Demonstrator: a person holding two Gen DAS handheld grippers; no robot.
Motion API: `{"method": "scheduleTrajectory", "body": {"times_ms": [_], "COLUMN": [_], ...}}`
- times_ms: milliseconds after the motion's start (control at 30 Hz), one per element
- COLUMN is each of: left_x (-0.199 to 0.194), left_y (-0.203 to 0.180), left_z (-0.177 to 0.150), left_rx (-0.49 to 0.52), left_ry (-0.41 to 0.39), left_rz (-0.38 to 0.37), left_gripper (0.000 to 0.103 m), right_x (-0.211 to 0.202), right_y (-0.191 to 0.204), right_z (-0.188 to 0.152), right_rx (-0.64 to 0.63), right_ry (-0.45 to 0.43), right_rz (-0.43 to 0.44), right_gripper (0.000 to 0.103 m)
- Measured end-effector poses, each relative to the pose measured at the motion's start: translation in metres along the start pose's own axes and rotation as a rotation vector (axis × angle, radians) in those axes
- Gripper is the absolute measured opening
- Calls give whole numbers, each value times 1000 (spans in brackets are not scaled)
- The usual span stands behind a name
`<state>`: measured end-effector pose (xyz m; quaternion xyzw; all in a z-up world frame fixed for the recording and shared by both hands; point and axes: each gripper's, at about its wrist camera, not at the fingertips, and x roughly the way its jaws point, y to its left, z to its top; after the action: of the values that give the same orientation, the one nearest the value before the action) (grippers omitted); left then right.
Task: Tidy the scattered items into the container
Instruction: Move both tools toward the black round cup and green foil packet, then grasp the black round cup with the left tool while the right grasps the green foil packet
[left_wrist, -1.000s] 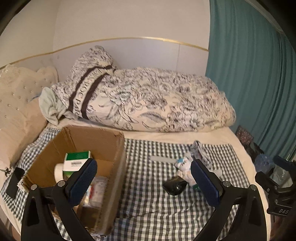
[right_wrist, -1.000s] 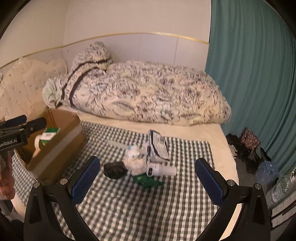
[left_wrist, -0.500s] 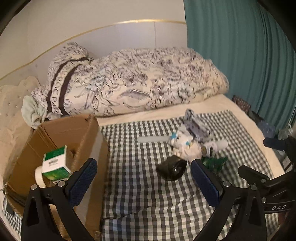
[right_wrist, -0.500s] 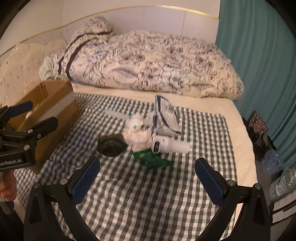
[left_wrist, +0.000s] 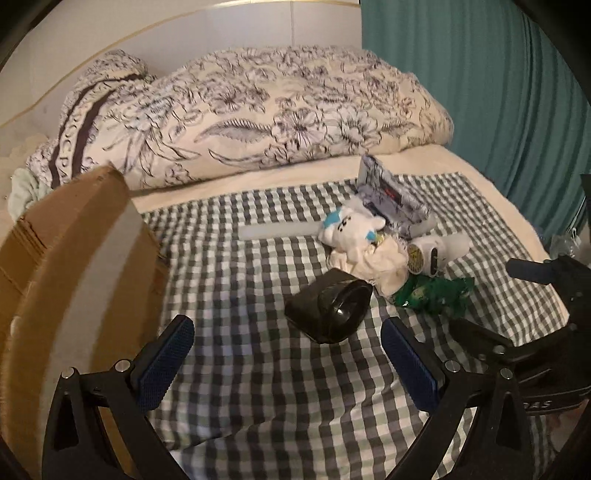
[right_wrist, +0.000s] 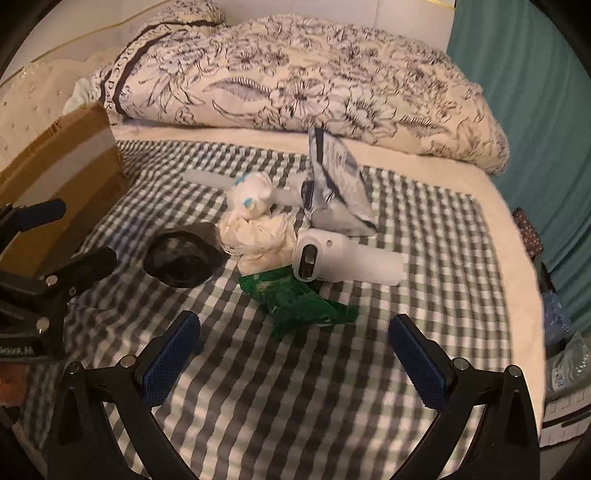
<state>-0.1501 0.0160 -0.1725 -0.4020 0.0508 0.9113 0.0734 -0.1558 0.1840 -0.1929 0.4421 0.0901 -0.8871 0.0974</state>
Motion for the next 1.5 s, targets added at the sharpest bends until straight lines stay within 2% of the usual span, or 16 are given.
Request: {"method": "scheduleTrajectory", "body": {"times_ms": [133,267,367,533,600,833,967,1067,1100,1333,1367,1400,1500], "left_x": [15,33,45,60,65,85,93,90,89,80,78,77,70], "left_y": [-3,-1,0,-5,-5,-9,-4,-1,-2,-8,-8,-9,-10], "left_z": [1,2,3,4,5,4,1,3,4,4,5,5,5], "left_rx": [1,-19,-32,-42,-56,-71,-79,-109,-102,-56,-50,-44,-26], "left_ry": [14,39,61,78,81,115,135,131,128,118,116,119,112], "left_rz": [-2,-2,-1,21,19,18,30,-24,-21,-4,-1,3,1], "left_gripper": [103,103,103,103,103,101,78,43,39,35,20,11,11], "right_x": [24,40,45,48,46,46,46,45,44,39,38,36,29], "right_y": [-3,-2,1,2,5,10,9,7,6,8,7,6,7], "right_z": [0,0,0,0,-1,-2,-3,-4,-4,-5,-5,-6,-10], "right_rx": [17,26,13,3,-8,-51,-44,-28,-24,-27,-25,-20,-20], "right_ry": [14,16,-8,-38,-48,-56,-67,-72,-73,-81,-83,-87,-93], "right_rz": [24,20,-6,-10,-7,-13,-12,-5,-2,4,6,12,23], "right_gripper": [86,84,73,67,60,55,50,46,44,39,38,38,37]}}
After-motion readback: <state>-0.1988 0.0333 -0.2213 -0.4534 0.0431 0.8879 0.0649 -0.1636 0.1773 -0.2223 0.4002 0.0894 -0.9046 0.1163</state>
